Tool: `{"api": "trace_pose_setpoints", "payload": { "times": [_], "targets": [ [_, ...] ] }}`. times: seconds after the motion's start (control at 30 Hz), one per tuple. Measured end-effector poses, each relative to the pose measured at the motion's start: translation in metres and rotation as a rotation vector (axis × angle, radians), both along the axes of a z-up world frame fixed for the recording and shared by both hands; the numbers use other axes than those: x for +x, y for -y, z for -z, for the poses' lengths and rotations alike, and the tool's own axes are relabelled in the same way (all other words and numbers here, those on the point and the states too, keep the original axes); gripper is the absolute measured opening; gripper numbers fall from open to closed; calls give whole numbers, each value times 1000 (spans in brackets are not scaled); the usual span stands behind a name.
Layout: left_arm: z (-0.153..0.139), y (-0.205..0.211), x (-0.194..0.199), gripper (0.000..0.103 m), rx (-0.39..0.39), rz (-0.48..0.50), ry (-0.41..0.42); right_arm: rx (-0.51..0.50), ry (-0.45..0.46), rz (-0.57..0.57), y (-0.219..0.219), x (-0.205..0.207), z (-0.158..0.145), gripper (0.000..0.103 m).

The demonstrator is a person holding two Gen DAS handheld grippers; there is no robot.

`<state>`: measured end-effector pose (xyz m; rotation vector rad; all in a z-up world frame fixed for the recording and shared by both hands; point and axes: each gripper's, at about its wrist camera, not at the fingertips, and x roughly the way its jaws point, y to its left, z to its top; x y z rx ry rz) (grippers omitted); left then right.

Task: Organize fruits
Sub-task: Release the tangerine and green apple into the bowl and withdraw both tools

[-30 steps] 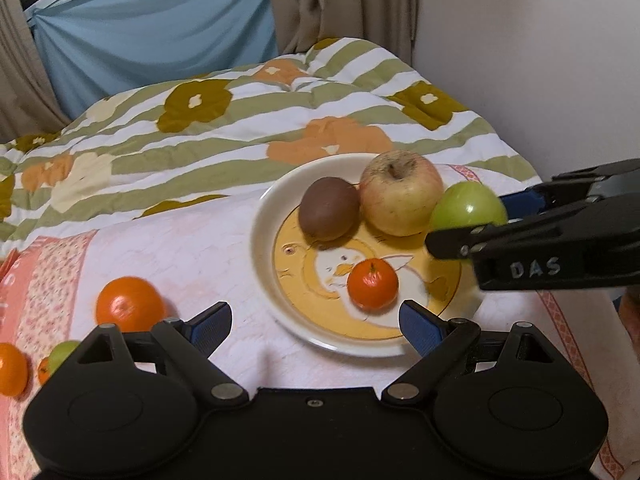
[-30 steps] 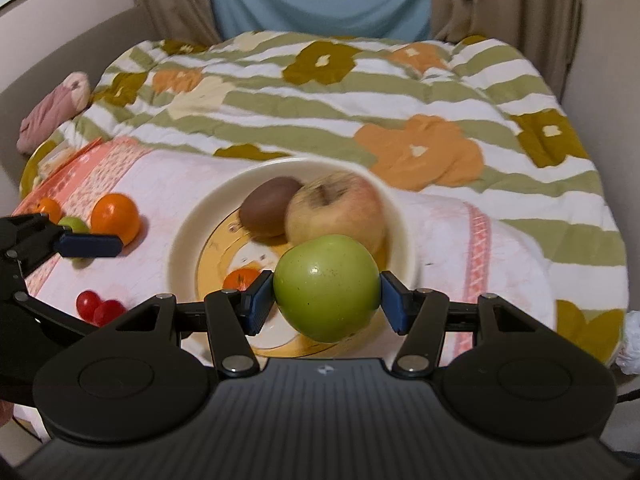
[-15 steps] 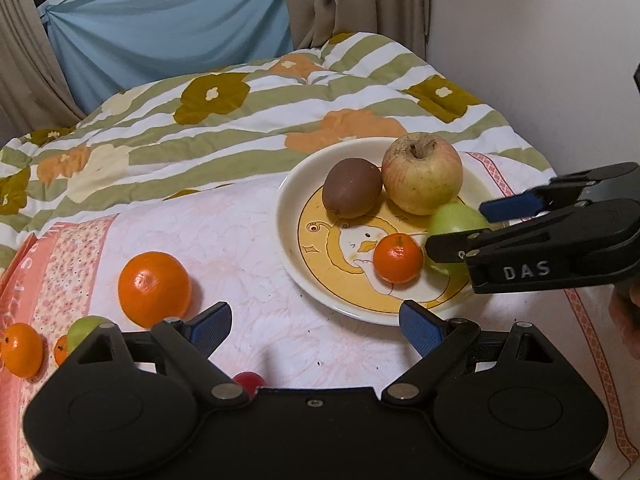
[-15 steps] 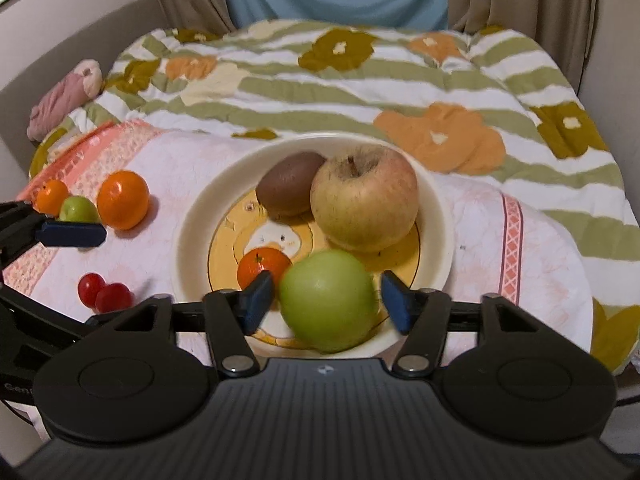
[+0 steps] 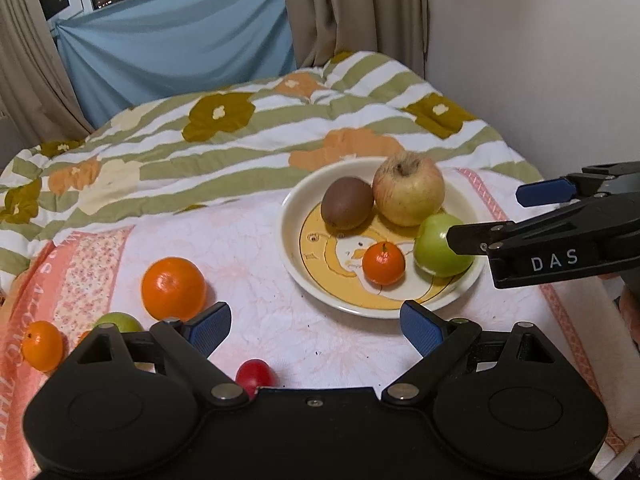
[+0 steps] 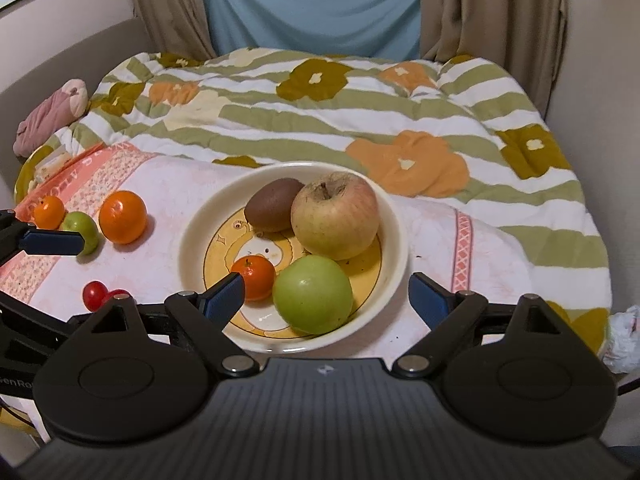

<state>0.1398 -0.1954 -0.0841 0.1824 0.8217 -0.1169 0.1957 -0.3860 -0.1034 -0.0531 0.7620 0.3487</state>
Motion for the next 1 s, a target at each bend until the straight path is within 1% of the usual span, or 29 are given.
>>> {"api": "trace_pose_setpoints", "payload": {
  "times": [0.23, 0.43, 0.6, 0.73, 1.0],
  "targets": [
    [-26, -10, -25, 94, -42, -37, 37, 4, 42, 6, -5, -25, -33, 103],
    [-46, -18, -51, 95, -17, -61, 86, 14, 70, -4, -14, -46, -54, 103],
    [-58, -34, -72, 102, -14, -111, 124, 27, 57, 2, -28, -61, -61, 103],
    [-62, -52, -84, 103, -8, -139, 152, 28, 45, 8, -42, -73, -62, 103],
    [-65, -100, -98, 103, -19, -117, 155, 36, 66, 78, -83, -102, -72, 103]
  ]
}}
